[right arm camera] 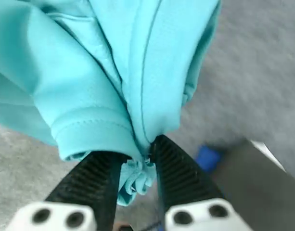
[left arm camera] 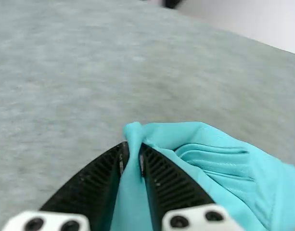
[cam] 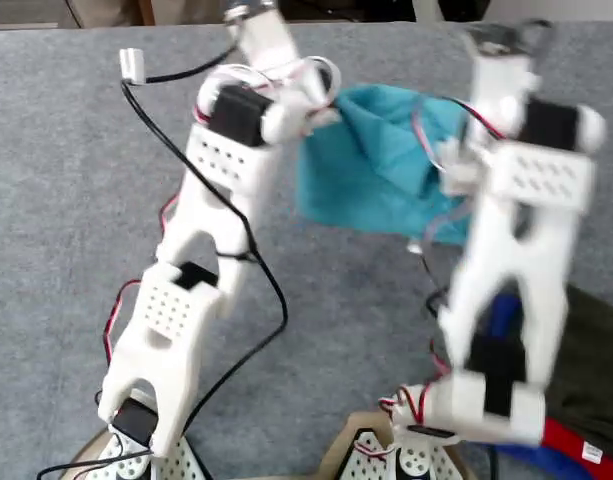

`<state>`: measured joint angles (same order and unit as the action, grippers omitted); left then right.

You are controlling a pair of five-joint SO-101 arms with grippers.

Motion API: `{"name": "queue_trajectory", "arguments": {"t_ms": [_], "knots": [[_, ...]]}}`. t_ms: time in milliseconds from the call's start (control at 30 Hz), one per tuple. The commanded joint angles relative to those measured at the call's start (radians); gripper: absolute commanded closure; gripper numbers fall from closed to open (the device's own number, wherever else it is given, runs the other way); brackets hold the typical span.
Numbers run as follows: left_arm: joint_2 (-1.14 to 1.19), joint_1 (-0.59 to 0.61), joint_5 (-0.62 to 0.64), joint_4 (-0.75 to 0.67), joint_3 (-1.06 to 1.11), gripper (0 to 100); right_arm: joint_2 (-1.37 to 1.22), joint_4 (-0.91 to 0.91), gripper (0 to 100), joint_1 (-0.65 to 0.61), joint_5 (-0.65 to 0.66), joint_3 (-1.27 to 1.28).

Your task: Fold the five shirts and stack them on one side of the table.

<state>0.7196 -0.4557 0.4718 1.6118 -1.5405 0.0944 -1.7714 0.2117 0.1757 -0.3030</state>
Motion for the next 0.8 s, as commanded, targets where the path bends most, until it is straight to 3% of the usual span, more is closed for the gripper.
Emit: {"name": "queue_trajectory", "arguments": {"t_ms": [0,233,433,567,767], "knots": [[-0.117,-0.124,0.003,-0.011,0.0,98,0.263,-0.015,99.4,0.2,0.061,0.128],[-0.12,-0.339,-0.002,-0.109,0.015,98,0.449,-0.014,99.4,0.642,0.229,0.274],[-0.07,-0.468,-0.052,-0.307,0.187,98,0.447,-0.006,99.4,0.975,0.31,0.234],[-0.028,-0.528,-0.057,-0.427,0.278,98,0.446,0.048,99.4,1.109,0.348,0.272],[0.035,-0.598,-0.057,-0.494,0.298,98,0.446,0.118,99.4,1.214,0.413,0.383]]}}
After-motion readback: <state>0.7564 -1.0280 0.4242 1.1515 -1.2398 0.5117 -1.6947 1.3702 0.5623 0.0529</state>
